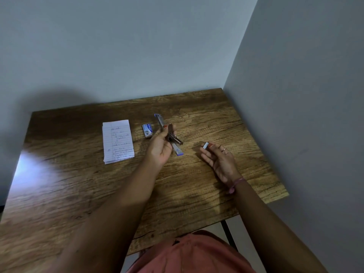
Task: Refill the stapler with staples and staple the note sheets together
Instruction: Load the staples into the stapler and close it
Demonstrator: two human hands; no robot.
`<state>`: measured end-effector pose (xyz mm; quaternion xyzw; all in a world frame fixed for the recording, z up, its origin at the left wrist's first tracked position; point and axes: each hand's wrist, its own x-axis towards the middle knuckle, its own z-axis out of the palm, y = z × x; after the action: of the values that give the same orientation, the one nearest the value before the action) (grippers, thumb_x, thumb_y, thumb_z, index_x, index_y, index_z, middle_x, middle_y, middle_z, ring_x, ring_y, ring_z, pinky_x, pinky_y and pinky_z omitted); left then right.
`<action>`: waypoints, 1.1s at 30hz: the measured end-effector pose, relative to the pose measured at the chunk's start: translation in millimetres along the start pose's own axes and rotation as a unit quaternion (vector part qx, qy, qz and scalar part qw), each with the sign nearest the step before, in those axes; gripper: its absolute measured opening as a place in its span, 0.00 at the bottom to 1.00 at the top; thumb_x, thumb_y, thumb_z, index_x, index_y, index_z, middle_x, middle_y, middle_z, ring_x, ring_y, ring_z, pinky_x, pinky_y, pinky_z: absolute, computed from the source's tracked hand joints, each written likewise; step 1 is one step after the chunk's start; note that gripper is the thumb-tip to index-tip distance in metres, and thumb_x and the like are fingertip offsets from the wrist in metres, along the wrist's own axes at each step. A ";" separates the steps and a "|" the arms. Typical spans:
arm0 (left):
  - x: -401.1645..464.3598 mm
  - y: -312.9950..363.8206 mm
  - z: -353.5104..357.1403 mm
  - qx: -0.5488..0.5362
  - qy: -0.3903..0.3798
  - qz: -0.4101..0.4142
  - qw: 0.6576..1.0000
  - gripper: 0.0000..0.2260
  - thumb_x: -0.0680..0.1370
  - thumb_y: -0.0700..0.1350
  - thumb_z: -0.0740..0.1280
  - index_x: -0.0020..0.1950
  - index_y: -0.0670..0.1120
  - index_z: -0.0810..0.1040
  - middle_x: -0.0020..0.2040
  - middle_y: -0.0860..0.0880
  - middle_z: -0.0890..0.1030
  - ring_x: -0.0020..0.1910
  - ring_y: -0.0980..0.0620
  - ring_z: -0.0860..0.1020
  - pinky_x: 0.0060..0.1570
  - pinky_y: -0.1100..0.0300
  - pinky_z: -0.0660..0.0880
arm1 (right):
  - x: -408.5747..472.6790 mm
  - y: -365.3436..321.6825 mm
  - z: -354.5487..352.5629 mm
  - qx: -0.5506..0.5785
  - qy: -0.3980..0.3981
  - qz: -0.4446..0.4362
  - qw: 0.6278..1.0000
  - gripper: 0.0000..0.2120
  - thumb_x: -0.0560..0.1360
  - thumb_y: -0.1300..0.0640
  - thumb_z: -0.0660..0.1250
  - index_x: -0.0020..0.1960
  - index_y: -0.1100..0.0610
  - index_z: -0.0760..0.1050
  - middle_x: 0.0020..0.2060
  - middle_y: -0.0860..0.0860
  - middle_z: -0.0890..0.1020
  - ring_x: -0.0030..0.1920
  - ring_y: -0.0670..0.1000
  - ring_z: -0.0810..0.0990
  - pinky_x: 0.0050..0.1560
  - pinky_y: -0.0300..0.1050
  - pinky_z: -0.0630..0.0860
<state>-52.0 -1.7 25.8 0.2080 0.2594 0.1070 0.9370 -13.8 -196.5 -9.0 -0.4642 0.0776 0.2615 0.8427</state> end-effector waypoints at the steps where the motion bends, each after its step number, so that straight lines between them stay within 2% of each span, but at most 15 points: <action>1: -0.7 -0.6 -1.1 0.002 -0.012 0.000 1.000 0.08 0.81 0.35 0.57 0.56 0.39 0.74 0.49 0.42 0.81 0.45 0.53 0.81 0.44 0.64 0.79 | -0.4 -0.4 0.3 0.006 0.002 0.002 1.000 0.05 0.78 0.64 0.62 0.51 0.61 0.76 0.45 0.56 0.86 0.47 0.52 0.85 0.41 0.41 0.81; 7: -7.2 -2.4 -4.1 0.027 -0.094 0.013 0.995 0.11 0.81 0.34 0.57 0.57 0.44 0.75 0.47 0.47 0.79 0.45 0.54 0.78 0.52 0.57 0.75 | -3.9 1.3 0.1 0.053 0.007 0.015 0.998 0.06 0.77 0.63 0.63 0.51 0.60 0.78 0.43 0.54 0.86 0.44 0.49 0.85 0.41 0.42 0.82; 14: -13.1 -2.4 -0.3 0.012 -0.131 0.013 0.991 0.13 0.80 0.34 0.58 0.57 0.45 0.77 0.45 0.50 0.82 0.42 0.56 0.80 0.50 0.59 0.78 | -8.7 0.5 14.6 0.080 -0.014 0.027 0.996 0.06 0.75 0.64 0.67 0.49 0.60 0.82 0.43 0.53 0.86 0.43 0.47 0.84 0.42 0.41 0.82; 17: -12.3 -0.1 -0.2 0.003 -0.147 0.017 0.989 0.12 0.78 0.35 0.61 0.58 0.46 0.78 0.46 0.51 0.83 0.44 0.56 0.80 0.52 0.58 0.77 | -13.1 -7.5 33.2 0.037 -0.044 0.013 0.998 0.07 0.74 0.66 0.67 0.51 0.62 0.80 0.43 0.53 0.86 0.44 0.48 0.84 0.43 0.39 0.81; 21: -12.9 2.0 2.3 0.003 -0.173 0.031 0.984 0.13 0.75 0.36 0.64 0.58 0.47 0.78 0.46 0.52 0.84 0.44 0.54 0.81 0.50 0.57 0.80 | -23.5 -19.5 62.9 -0.085 -0.077 -0.040 0.993 0.07 0.73 0.69 0.68 0.46 0.60 0.83 0.42 0.54 0.86 0.41 0.48 0.84 0.43 0.37 0.81; 23: -14.3 3.3 4.4 0.011 -0.189 0.039 0.981 0.13 0.78 0.35 0.62 0.57 0.48 0.80 0.47 0.52 0.84 0.42 0.53 0.81 0.45 0.56 0.80 | -30.0 -23.7 74.7 -0.214 -0.077 -0.119 0.967 0.07 0.72 0.68 0.70 0.47 0.58 0.82 0.40 0.52 0.86 0.40 0.47 0.84 0.43 0.38 0.81; 25: -16.6 4.6 7.5 0.018 -0.205 0.048 0.977 0.14 0.80 0.35 0.60 0.58 0.48 0.79 0.48 0.51 0.83 0.41 0.53 0.81 0.45 0.57 0.79 | -35.0 -24.4 82.4 -0.340 -0.060 -0.215 0.914 0.08 0.71 0.66 0.72 0.48 0.57 0.82 0.40 0.50 0.85 0.42 0.46 0.84 0.45 0.41 0.81; 28: -20.2 5.5 11.1 0.030 -0.218 0.058 0.974 0.14 0.79 0.35 0.59 0.59 0.48 0.78 0.47 0.52 0.83 0.41 0.54 0.80 0.47 0.58 0.79 | -40.2 -21.0 89.9 -0.438 -0.017 -0.302 0.846 0.08 0.71 0.63 0.73 0.50 0.58 0.83 0.40 0.46 0.85 0.40 0.40 0.83 0.44 0.35 0.80; 30: -21.5 6.0 12.7 0.038 -0.221 0.061 0.973 0.15 0.79 0.34 0.60 0.60 0.48 0.78 0.47 0.52 0.83 0.41 0.54 0.80 0.48 0.59 0.79 | -41.8 -19.5 93.8 -0.462 0.006 -0.313 0.830 0.09 0.72 0.62 0.72 0.51 0.58 0.83 0.42 0.47 0.86 0.41 0.40 0.84 0.44 0.36 0.80; 33: -22.9 5.6 13.6 0.058 -0.223 0.065 0.971 0.15 0.78 0.35 0.60 0.61 0.49 0.77 0.47 0.52 0.83 0.43 0.55 0.80 0.51 0.59 0.78 | -43.6 -19.3 98.3 -0.461 0.019 -0.313 0.830 0.09 0.72 0.61 0.72 0.52 0.58 0.83 0.44 0.50 0.86 0.43 0.42 0.84 0.46 0.40 0.81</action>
<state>-64.6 -8.3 49.0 0.2972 0.0352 0.1032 0.9486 -52.1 -140.1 76.3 -0.8032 -0.1852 -0.0196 0.5658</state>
